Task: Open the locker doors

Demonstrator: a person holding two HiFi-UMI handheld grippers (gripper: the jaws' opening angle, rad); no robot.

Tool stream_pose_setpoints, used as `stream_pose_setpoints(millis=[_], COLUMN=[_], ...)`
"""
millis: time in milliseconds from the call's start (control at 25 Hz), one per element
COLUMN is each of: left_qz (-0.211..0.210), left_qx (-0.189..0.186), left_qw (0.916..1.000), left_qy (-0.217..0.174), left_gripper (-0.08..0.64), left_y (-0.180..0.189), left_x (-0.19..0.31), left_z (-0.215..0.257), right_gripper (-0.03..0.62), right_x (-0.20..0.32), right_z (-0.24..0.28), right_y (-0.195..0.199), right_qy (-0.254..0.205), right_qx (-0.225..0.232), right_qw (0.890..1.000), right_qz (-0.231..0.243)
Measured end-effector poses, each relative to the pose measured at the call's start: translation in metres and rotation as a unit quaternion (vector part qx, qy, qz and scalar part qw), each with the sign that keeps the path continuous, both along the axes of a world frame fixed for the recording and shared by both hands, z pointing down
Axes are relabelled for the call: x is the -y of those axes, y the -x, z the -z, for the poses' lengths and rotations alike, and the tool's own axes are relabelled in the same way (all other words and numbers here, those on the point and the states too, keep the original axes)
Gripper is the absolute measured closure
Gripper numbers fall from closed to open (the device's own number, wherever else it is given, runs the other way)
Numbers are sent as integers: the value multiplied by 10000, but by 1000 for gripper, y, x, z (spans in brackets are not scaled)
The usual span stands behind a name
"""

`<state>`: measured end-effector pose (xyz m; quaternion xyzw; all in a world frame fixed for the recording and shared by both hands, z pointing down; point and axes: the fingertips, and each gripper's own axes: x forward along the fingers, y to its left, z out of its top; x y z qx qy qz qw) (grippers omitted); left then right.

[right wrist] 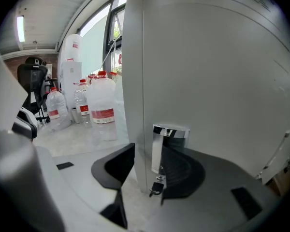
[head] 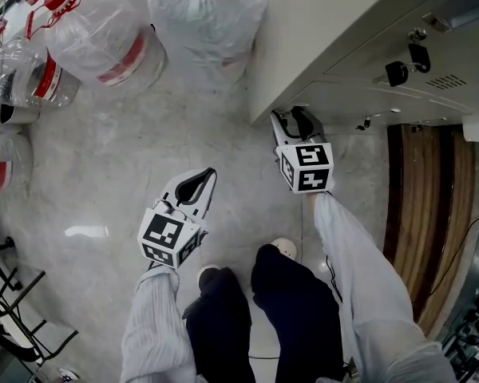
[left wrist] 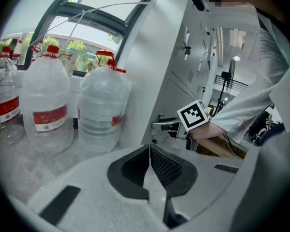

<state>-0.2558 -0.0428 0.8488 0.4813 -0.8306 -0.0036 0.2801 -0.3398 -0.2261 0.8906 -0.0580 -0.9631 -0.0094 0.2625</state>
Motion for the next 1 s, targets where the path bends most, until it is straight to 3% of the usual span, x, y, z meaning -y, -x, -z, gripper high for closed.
stream_pose_setpoints(millis=[600, 1000], left_qz=[-161, -373], left_qx=[-253, -323], left_qw=[9995, 9987], left_qy=[-89, -97], left_gripper=[550, 550], left_y=[-32, -61], left_x=[3, 17], left_z=[7, 17], right_gripper=[434, 442], right_x=[-3, 5], right_z=[0, -5], right_y=[-44, -90], right_qy=[238, 97], right_qx=[-10, -216], right_qw=[9984, 9972], right_qz=[-519, -711])
